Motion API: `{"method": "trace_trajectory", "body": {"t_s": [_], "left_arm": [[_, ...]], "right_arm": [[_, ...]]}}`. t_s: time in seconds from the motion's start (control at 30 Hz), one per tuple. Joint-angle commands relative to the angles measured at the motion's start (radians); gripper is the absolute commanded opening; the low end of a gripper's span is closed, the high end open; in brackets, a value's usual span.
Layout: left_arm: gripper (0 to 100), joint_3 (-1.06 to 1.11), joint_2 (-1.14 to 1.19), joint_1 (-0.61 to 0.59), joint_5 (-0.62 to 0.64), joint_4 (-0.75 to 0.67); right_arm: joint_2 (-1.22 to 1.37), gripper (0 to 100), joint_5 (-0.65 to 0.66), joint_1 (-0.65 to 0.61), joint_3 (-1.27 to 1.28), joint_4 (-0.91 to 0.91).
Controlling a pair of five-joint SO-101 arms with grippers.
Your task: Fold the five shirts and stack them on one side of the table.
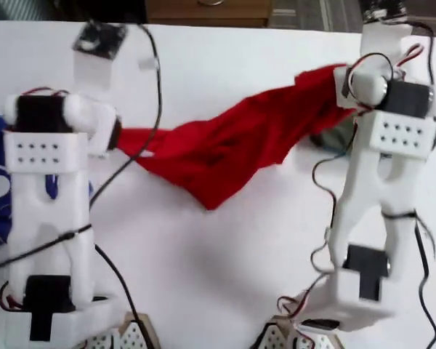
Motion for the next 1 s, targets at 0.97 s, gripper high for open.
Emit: {"method": "trace_trajectory", "body": {"t_s": [0.97], "left_arm": [[3,0.243,-0.003,-0.152,0.009,-0.361]], "right_arm": [[-0.268,30.3,-0.239,-0.668,0.786,-0.173]]}}
